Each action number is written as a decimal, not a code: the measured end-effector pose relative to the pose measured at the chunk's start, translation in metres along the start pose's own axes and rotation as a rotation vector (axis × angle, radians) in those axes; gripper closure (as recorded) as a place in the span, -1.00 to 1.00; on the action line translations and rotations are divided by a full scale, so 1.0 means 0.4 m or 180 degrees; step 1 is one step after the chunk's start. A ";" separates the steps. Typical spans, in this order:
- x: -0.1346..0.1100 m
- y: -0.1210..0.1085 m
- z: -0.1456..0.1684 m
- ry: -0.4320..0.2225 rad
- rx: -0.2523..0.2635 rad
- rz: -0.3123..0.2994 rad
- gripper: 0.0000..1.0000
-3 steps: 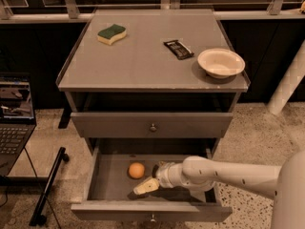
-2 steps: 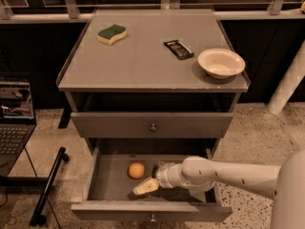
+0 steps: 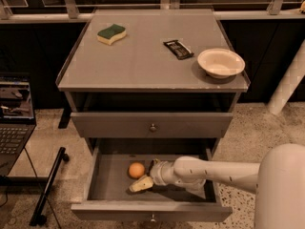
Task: Pick orange from middle drawer and place on counter
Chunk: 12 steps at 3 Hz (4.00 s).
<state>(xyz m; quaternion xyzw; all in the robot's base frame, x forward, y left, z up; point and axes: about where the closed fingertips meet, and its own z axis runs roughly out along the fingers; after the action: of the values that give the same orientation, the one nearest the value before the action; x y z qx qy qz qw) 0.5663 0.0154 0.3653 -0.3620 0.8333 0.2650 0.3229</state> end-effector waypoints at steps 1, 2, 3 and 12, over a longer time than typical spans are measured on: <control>-0.014 -0.016 0.057 -0.0054 -0.0052 -0.0067 -1.00; -0.016 -0.015 0.055 -0.0055 -0.0053 -0.0068 -1.00; -0.030 -0.019 0.069 -0.0093 -0.0056 -0.0098 -1.00; -0.139 -0.024 0.061 -0.0405 -0.0134 -0.0250 1.00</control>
Offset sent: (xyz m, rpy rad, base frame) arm 0.0470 0.0332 -0.0189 0.0353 -0.0773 0.0425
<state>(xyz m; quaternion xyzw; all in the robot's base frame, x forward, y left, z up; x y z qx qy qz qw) 0.6117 0.0500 0.3882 -0.3835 0.7905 0.2922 0.3777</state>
